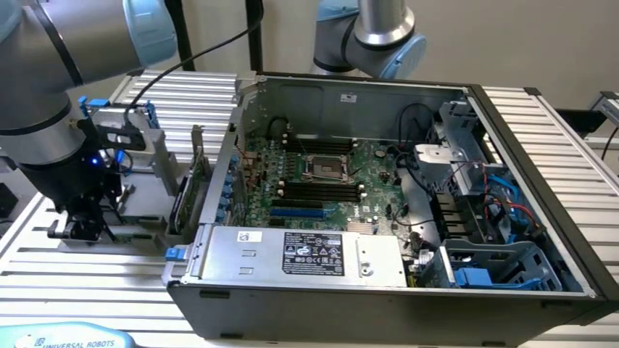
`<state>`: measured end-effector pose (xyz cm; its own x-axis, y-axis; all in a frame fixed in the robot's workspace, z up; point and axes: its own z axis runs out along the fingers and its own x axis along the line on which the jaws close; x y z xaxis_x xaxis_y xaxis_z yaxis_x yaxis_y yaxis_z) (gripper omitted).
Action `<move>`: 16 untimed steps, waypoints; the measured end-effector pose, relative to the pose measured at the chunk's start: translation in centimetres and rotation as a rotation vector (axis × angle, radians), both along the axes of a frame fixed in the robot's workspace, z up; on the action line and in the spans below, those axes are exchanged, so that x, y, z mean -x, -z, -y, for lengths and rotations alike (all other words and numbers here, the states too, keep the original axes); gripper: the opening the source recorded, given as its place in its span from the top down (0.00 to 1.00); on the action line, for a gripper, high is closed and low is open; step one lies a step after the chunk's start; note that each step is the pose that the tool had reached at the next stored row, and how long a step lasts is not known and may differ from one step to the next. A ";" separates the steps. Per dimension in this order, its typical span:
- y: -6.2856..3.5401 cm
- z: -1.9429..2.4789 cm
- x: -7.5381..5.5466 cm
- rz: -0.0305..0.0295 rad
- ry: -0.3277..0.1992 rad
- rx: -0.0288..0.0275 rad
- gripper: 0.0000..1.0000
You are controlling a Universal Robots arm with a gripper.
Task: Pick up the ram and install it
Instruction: 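Pick up the ram and move it above insertion slot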
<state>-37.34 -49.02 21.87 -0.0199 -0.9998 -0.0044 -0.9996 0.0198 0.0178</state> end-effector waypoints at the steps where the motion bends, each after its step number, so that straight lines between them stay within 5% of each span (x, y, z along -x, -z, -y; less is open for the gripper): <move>1: 0.18 0.00 0.0 0.0008 0.000 -0.0007 0.64; 8: 1.08 0.00 0.1 0.0085 -0.001 -0.0061 0.64; 16: 1.59 -0.08 0.5 0.0091 -0.001 -0.0101 0.64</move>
<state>-37.82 -48.93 20.28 -0.0186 -0.9997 -0.0147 -0.9998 0.0185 0.0089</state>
